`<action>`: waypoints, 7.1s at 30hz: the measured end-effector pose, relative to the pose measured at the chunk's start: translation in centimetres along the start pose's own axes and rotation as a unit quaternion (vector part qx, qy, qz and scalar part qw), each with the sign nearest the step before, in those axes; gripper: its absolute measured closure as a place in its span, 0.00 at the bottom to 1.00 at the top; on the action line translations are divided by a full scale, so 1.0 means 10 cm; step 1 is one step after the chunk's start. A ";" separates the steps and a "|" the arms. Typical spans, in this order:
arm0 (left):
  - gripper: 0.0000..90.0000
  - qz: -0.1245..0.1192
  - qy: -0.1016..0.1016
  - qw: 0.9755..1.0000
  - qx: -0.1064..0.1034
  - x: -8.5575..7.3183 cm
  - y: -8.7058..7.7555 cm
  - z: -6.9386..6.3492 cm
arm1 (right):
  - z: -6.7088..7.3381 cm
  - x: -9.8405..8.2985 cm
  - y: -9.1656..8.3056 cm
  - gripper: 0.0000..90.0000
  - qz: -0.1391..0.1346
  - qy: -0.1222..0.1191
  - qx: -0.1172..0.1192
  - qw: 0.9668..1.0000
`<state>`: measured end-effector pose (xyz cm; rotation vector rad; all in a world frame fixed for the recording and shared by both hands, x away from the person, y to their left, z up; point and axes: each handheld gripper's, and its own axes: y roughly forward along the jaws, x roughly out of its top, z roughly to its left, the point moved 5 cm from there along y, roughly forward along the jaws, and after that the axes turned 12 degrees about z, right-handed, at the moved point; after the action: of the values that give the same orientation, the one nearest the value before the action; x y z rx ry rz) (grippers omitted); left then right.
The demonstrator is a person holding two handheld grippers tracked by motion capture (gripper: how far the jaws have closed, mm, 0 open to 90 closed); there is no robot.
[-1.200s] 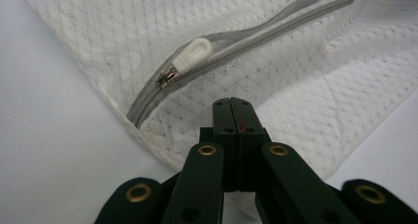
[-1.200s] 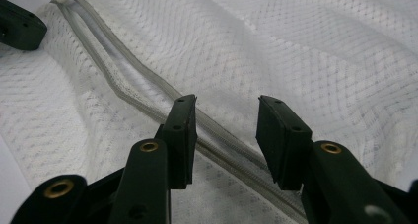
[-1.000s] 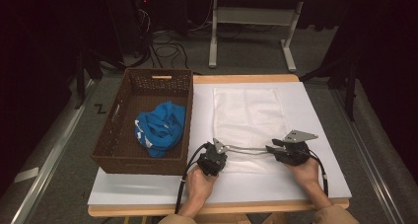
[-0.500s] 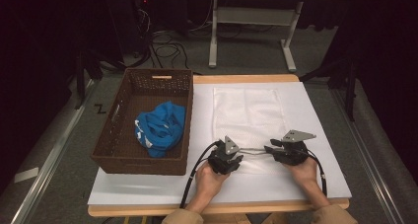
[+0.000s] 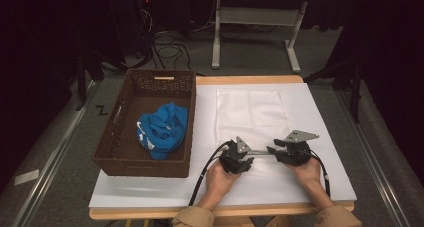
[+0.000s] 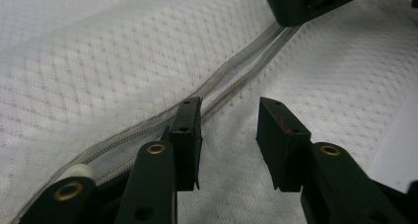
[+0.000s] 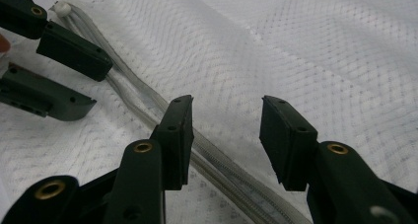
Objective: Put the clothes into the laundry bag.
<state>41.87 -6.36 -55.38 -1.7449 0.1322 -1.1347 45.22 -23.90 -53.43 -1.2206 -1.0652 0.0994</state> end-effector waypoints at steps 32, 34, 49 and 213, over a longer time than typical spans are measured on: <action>0.56 0.000 0.012 1.000 0.012 -0.01 0.01 -0.03 | 0.10 0.21 0.30 0.54 0.069 -0.020 0.012 0.997; 0.56 0.000 0.012 1.000 0.012 -0.01 0.01 -0.03 | 0.05 0.21 0.30 0.59 0.066 -0.012 0.005 0.998; 0.56 -0.001 0.011 1.000 0.012 -0.01 0.01 -0.03 | 0.06 0.14 0.24 0.73 0.063 -0.016 0.011 0.998; 0.42 0.032 0.000 0.999 0.012 0.05 -0.12 -0.03 | -0.05 0.97 -0.34 0.99 0.006 -0.034 0.016 0.999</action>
<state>41.43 -6.23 -54.09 -1.7070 0.1728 -1.0853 49.25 -20.00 -44.86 -1.2029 -1.1109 0.1681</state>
